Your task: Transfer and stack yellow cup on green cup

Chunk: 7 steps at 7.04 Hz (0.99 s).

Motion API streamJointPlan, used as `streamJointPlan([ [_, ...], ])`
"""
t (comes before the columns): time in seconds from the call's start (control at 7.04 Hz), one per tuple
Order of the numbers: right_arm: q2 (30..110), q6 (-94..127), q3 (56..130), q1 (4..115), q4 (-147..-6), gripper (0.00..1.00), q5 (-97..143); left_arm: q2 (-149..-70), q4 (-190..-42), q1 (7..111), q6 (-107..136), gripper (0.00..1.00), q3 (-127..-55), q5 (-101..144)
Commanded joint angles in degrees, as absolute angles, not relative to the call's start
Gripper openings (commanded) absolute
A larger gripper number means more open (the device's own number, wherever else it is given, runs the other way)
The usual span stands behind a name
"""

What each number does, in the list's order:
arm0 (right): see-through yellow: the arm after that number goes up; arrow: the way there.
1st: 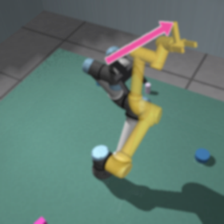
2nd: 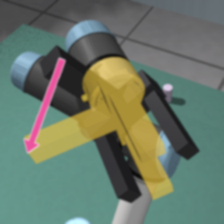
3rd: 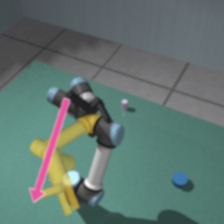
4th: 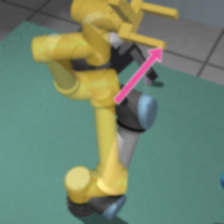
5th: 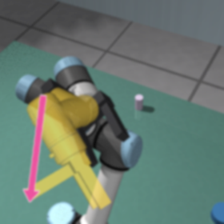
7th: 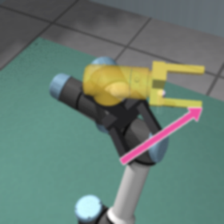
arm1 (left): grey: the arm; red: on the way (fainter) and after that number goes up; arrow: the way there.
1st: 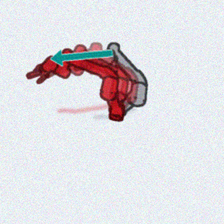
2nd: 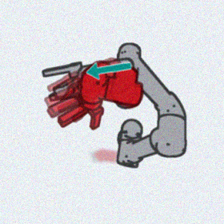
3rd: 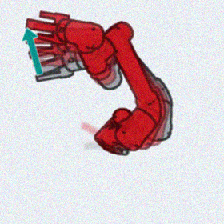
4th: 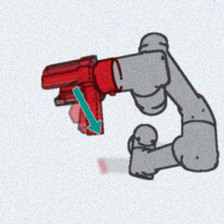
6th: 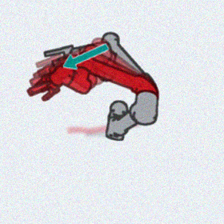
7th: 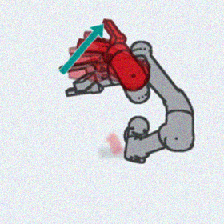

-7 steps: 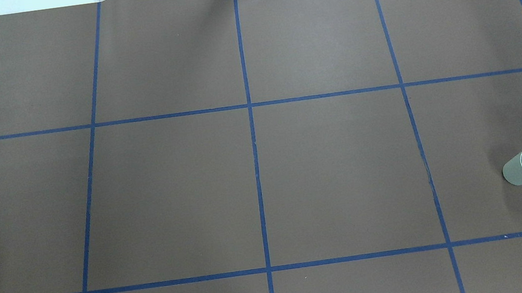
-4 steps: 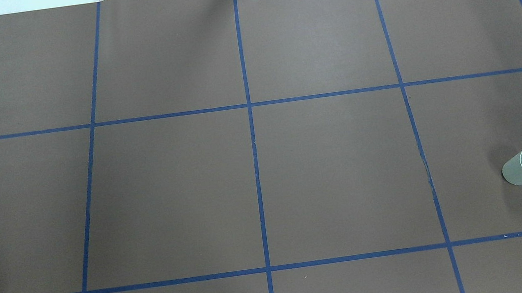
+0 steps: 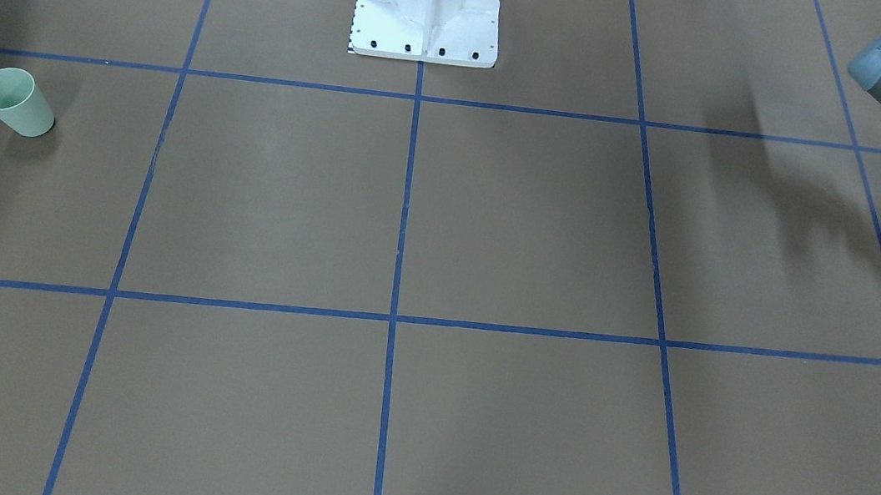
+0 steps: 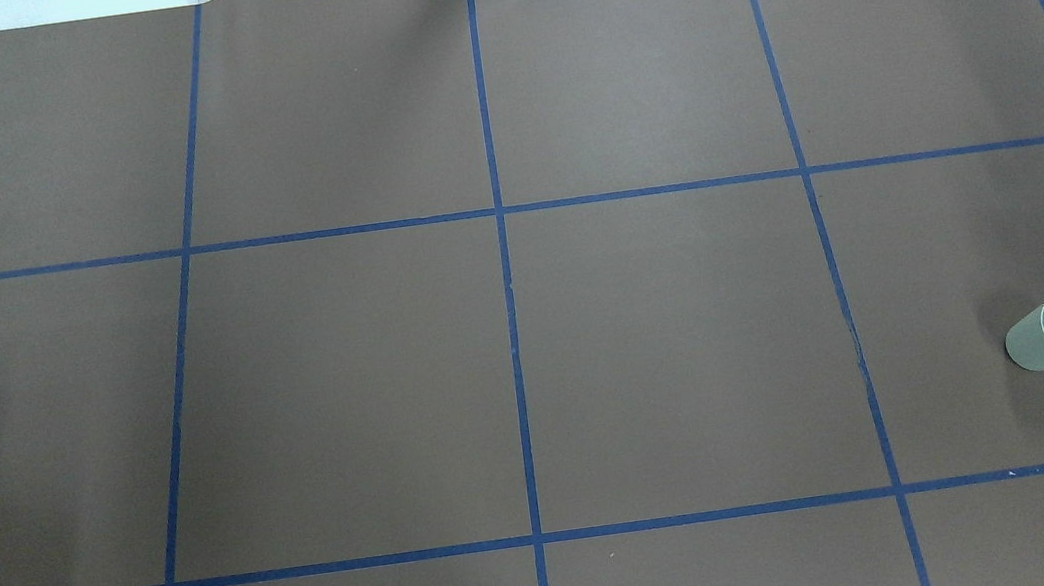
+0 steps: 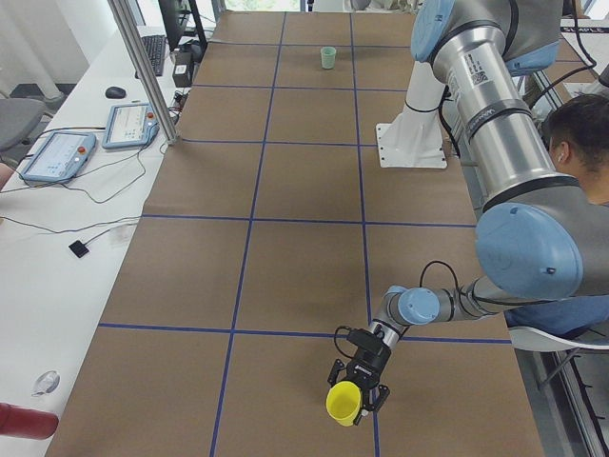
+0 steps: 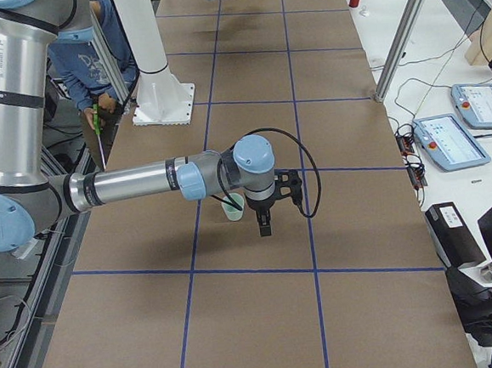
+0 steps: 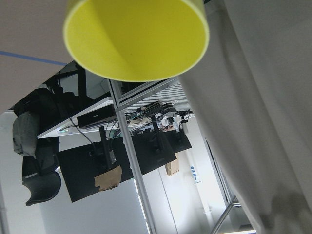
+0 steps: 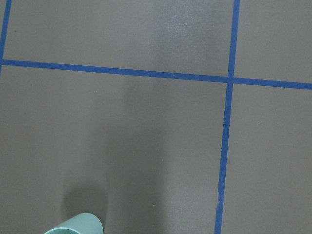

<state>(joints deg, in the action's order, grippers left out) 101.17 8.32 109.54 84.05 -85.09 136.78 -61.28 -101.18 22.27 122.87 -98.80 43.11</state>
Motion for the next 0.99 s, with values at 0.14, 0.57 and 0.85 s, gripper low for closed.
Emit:
streamJointPlan([
  [0.14,98.09,8.44,109.16,82.71,-84.99,1.0,136.84,-85.02,-136.09,27.95,82.99,0.0,-94.25,39.46],
  [0.57,92.31,13.5,108.99,78.24,-85.08,1.0,136.85,-100.5,-161.39,27.51,64.11,0.0,-87.54,51.08],
  [0.85,87.74,22.19,109.42,73.58,-84.99,1.0,136.93,-114.43,-162.16,26.9,41.69,0.0,-85.62,58.51],
])
